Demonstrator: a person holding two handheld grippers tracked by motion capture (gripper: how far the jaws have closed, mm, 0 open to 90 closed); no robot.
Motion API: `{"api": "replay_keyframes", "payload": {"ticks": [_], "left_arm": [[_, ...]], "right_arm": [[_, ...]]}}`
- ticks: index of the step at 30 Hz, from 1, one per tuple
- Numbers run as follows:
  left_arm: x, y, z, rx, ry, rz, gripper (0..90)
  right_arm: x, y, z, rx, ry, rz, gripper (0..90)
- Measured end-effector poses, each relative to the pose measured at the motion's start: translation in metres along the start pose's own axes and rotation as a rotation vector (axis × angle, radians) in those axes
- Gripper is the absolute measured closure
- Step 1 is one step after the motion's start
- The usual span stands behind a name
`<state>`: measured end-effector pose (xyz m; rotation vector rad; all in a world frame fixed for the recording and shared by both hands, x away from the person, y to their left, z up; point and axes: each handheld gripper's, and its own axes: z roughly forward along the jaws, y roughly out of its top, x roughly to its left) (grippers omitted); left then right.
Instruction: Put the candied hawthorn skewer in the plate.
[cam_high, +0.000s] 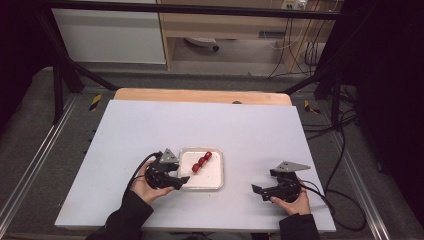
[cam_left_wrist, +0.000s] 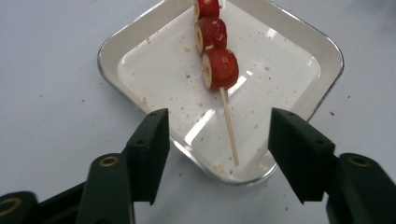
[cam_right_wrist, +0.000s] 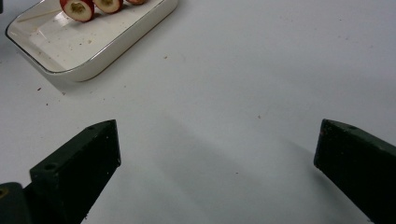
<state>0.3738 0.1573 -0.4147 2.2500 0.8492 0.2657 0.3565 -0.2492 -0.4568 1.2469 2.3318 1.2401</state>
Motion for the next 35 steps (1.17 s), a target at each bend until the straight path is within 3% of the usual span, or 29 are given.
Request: {"api": "replay_keyframes", "payload": {"ticks": [5, 11, 18, 24, 30, 35], "left_arm": [[0.015, -0.02, -0.013, -0.012, -0.01, -0.021, 21.2], [0.03, -0.047, -0.029, -0.042, 0.008, -0.045, 12.6], [0.047, -0.078, -0.042, -0.087, 0.045, -0.097, 9.2], [0.053, -0.099, -0.05, -0.096, 0.066, -0.098, 6.7], [0.056, -0.11, -0.055, -0.109, 0.075, -0.111, 6.2], [0.058, -0.11, -0.053, -0.107, 0.071, -0.108, 6.0]], "right_arm": [[0.0, 0.0, 0.0, 0.0, -0.001, -0.001, 0.8], [0.001, 0.0, 0.0, 0.005, -0.001, 0.004, 0.8], [0.001, -0.001, 0.001, 0.016, -0.005, -0.004, 0.6], [0.001, -0.001, 0.001, 0.023, 0.0, -0.011, 0.6], [0.002, -0.002, 0.001, 0.039, -0.008, -0.023, 0.6], [0.002, -0.002, 0.0, 0.037, -0.005, -0.02, 0.6]]}}
